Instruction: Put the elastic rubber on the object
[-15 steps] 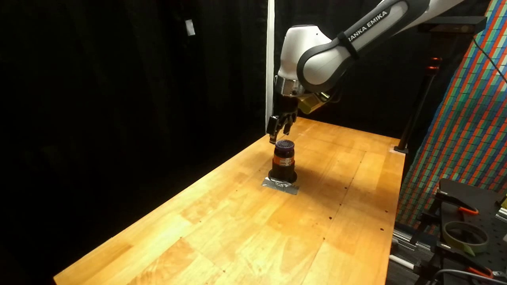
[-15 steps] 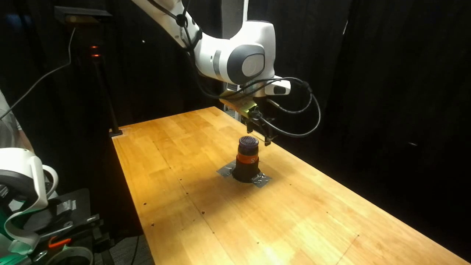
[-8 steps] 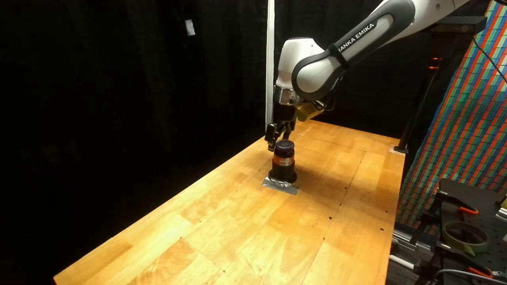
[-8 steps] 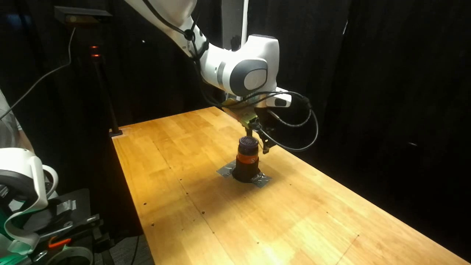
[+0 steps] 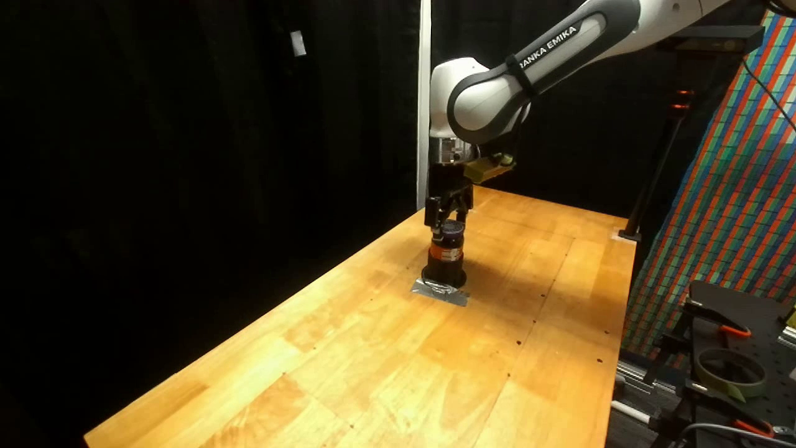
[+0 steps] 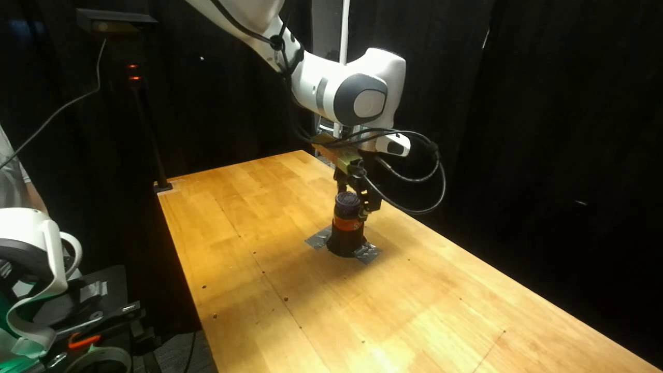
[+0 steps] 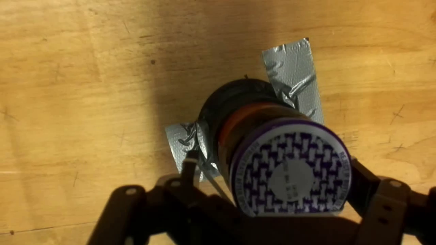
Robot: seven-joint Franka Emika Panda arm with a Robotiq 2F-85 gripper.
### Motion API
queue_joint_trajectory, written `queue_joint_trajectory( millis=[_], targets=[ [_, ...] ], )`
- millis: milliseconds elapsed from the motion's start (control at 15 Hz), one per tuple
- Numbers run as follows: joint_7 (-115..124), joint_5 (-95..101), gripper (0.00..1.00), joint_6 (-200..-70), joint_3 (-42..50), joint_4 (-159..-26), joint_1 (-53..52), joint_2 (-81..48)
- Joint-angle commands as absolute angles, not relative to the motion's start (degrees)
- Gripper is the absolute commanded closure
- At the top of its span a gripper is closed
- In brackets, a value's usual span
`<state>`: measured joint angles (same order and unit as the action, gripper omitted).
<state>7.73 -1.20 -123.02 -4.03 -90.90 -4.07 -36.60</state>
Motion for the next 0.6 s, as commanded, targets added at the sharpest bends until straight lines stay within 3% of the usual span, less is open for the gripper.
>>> queue_joint_trajectory(
  millis=[0,533],
  targets=[
    [7.97,-2.52,0.0,-116.16,-3.45,-89.35,-4.23,-35.71],
    [5.46,-8.06,0.0,-110.99,-4.39,-92.24,-2.03,-34.61]
  ],
)
